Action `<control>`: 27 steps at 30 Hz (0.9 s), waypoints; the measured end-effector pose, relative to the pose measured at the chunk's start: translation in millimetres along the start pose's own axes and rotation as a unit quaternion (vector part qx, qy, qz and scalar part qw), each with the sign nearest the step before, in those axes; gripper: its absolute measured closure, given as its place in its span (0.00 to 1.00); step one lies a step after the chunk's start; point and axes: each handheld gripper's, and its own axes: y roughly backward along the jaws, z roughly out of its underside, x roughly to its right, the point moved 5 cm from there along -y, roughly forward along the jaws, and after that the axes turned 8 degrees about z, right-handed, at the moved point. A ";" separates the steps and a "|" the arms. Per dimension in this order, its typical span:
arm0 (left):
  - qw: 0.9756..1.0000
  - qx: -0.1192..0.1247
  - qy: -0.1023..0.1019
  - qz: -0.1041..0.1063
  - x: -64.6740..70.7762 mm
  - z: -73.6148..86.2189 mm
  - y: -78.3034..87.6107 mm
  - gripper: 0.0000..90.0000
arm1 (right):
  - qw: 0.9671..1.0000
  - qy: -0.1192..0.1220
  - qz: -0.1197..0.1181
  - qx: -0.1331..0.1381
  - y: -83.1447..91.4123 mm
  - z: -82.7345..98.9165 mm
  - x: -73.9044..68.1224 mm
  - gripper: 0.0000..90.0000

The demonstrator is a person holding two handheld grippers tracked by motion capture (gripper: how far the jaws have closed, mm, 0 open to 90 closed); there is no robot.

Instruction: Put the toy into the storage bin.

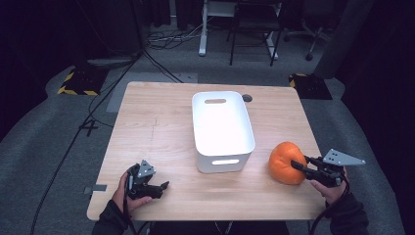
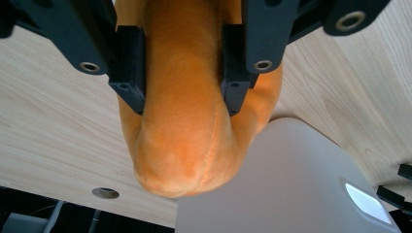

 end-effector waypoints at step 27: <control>1.000 0.001 0.005 -0.002 0.7 0.2 -0.1 0.18 | 1.000 0.013 0.014 0.020 5.2 -16.9 -3.4 0.72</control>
